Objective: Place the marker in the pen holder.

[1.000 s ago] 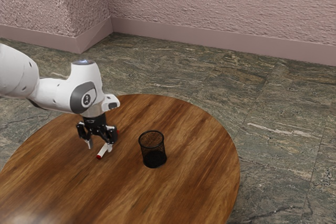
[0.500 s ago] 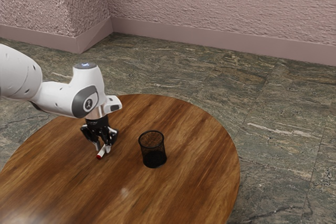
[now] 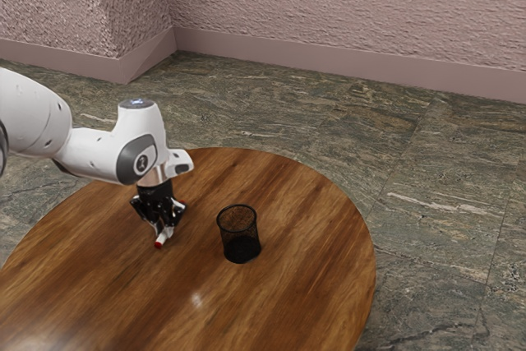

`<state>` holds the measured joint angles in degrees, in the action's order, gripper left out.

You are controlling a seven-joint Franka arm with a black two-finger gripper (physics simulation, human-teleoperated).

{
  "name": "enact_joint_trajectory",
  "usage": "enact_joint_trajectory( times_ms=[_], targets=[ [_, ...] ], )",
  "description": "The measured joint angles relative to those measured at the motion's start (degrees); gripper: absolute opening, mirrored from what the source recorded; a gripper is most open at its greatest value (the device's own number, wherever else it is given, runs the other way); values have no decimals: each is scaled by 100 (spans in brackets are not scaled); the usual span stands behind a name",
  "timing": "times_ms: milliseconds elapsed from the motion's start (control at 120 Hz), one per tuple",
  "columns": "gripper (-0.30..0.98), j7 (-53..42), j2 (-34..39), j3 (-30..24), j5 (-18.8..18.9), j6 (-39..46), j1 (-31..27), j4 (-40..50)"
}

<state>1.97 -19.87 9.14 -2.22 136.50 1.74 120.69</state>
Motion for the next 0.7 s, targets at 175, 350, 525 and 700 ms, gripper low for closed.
enact_joint_trajectory(
  times_ms=[175,350,525,700],
  targets=[
    [6,-42,-12,-9,-44,-11,-49,-17],
    [1,-89,-34,-11,-73,-13,-102,-23],
    [-5,-142,132,-16,-23,-78,48,-17],
    [-8,-131,1098,1,233,-468,622,-1]
  ],
)
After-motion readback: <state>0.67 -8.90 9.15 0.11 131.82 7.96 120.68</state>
